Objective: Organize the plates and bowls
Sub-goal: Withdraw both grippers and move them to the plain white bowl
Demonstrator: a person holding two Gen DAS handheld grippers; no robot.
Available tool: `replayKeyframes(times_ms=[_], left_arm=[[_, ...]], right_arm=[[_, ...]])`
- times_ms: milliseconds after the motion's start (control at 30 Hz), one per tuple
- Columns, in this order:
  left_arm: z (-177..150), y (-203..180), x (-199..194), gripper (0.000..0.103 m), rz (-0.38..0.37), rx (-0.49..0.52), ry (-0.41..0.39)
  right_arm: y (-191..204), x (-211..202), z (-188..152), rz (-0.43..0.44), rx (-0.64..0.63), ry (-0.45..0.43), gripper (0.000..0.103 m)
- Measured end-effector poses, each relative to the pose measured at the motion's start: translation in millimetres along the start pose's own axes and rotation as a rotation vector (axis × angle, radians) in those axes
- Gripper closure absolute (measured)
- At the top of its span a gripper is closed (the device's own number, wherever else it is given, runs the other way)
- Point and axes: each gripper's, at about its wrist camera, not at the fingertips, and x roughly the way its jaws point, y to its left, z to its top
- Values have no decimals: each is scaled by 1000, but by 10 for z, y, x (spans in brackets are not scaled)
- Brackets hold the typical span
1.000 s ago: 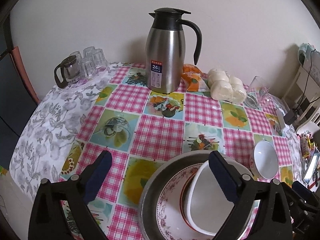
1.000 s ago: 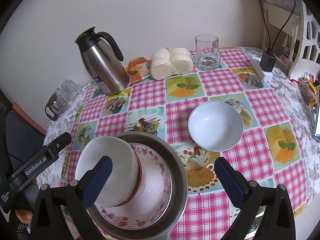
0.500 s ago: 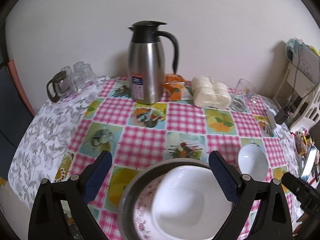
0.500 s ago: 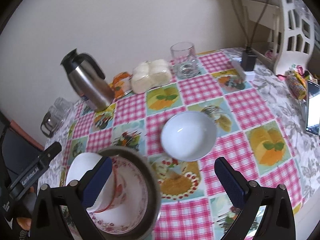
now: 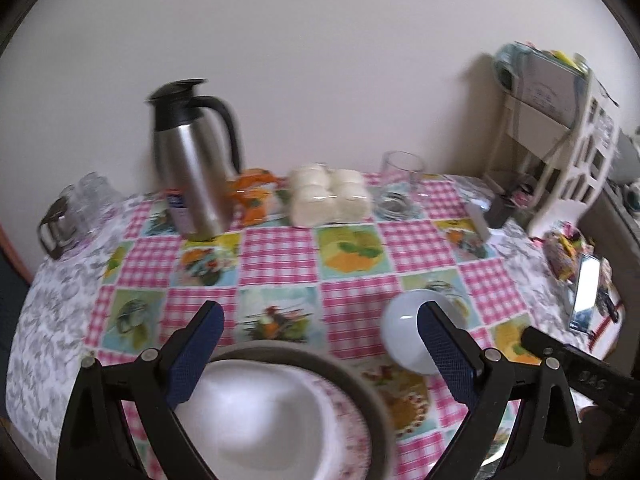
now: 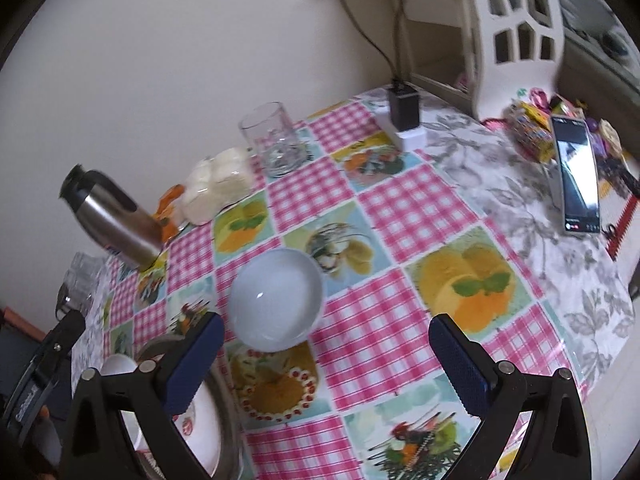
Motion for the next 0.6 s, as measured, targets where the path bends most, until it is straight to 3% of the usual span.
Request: replayKeyframes(times_ms=[167,333,600], left_arm=[[12,-323,231,6,-53,48,71],[-2,-569,522,6,-11,107,144],[-10,-656,922,6,33,142,210]], right_arm=[[-104,125,58,-27,16,18,0],[-160,317,89,-76,8,51,0],[-232,726,57,-72,36,131,0]])
